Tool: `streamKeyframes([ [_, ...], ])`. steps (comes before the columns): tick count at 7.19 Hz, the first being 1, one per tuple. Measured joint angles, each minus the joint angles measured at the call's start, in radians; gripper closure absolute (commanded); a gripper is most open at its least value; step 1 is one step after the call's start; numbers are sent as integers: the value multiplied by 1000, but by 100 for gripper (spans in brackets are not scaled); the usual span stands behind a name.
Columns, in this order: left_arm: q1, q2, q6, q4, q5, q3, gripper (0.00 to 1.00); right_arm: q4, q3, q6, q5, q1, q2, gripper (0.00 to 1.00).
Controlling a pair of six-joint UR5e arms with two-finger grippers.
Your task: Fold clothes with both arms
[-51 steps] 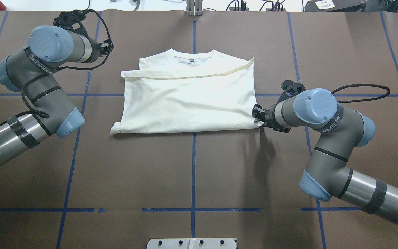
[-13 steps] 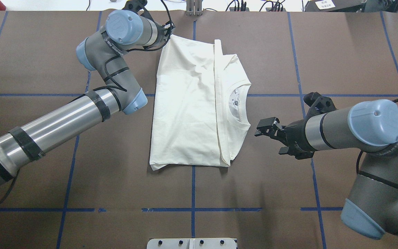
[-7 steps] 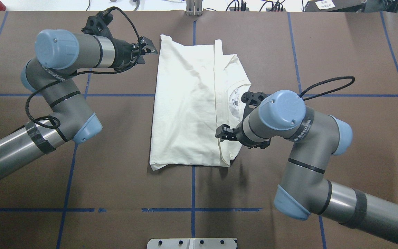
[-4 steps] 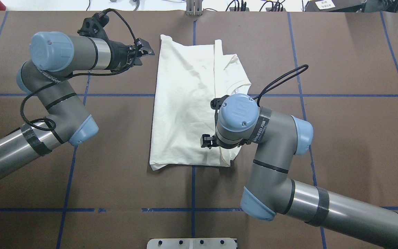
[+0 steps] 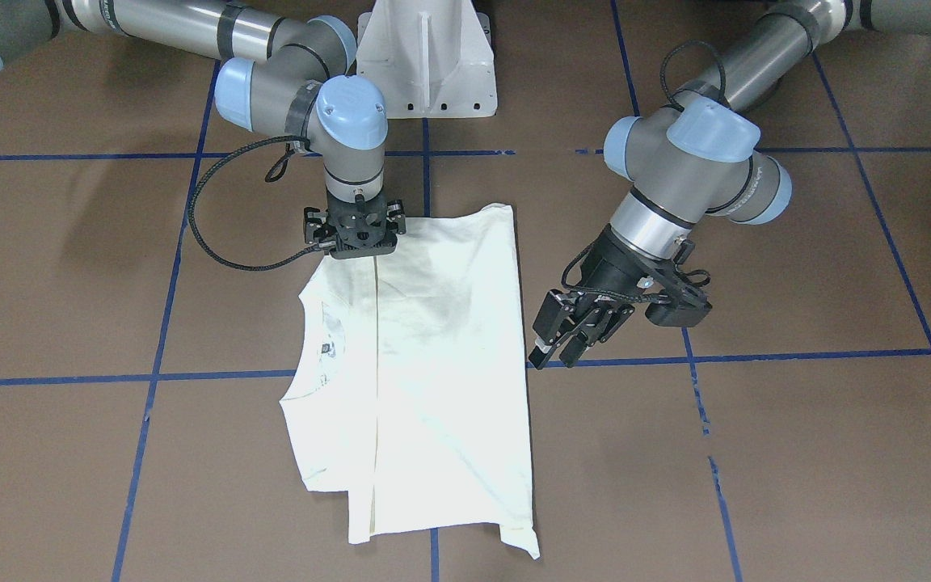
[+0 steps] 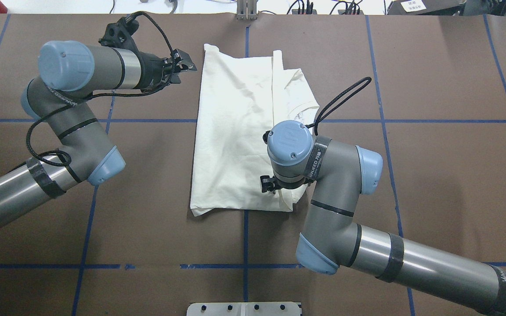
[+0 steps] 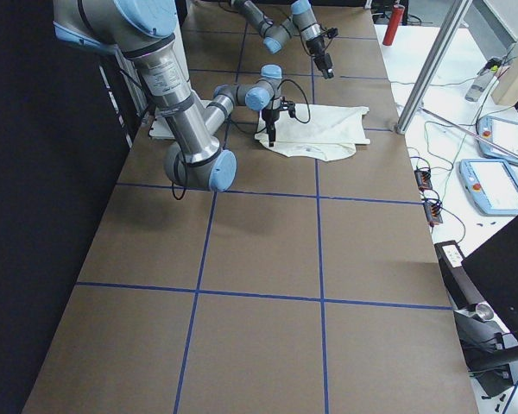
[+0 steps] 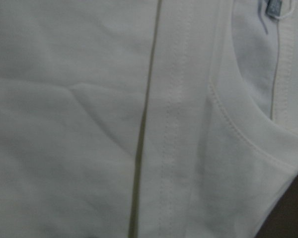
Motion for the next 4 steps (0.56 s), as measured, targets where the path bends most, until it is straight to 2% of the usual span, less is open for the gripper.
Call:
streamKeyframes([
  [1, 0, 0, 0, 0, 0, 0, 38, -17, 15, -20, 0, 11, -24, 0],
  [4, 0, 0, 0, 2, 0, -1, 38, -80, 185, -164, -3, 61, -186, 0],
])
